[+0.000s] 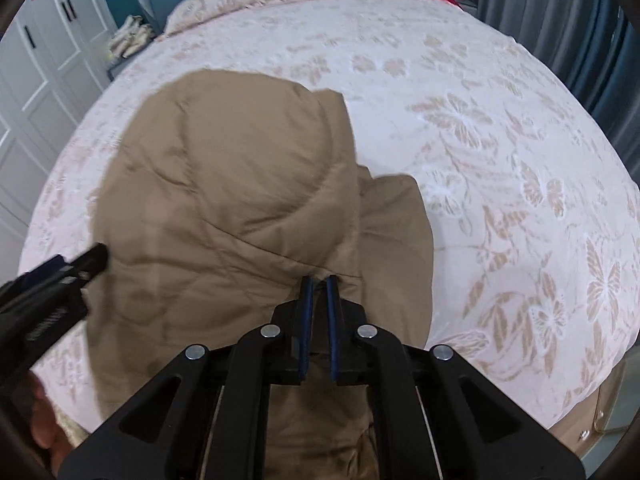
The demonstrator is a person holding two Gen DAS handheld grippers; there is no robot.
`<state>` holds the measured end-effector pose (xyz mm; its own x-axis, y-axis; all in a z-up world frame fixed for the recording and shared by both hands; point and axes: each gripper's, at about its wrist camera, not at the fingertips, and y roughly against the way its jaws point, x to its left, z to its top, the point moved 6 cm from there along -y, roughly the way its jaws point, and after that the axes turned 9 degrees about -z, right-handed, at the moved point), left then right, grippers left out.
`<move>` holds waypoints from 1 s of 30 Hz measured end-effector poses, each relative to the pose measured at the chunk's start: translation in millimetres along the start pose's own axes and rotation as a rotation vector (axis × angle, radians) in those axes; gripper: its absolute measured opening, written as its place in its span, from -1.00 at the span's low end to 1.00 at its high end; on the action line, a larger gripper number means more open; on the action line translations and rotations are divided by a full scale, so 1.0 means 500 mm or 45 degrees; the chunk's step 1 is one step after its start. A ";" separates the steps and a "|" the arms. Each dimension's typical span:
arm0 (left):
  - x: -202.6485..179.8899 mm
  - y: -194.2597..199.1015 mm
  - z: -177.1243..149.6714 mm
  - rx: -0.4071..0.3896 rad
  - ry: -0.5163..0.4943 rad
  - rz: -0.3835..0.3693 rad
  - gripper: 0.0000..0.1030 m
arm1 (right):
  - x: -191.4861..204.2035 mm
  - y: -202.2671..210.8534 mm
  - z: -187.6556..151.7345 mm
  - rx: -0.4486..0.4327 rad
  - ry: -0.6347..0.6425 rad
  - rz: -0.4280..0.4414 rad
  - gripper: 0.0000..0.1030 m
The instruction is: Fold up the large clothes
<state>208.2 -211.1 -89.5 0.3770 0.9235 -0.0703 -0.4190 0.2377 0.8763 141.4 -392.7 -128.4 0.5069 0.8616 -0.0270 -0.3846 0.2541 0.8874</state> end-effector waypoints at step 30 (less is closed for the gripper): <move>-0.028 -0.142 -0.016 -0.061 -0.019 0.035 0.69 | -0.009 -0.159 -0.033 0.042 -0.075 -0.015 -0.92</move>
<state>226.1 -238.5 -154.7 0.3771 0.9254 -0.0387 -0.4687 0.2267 0.8538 156.8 -409.6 -206.7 0.5561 0.8310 -0.0115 -0.3531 0.2488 0.9019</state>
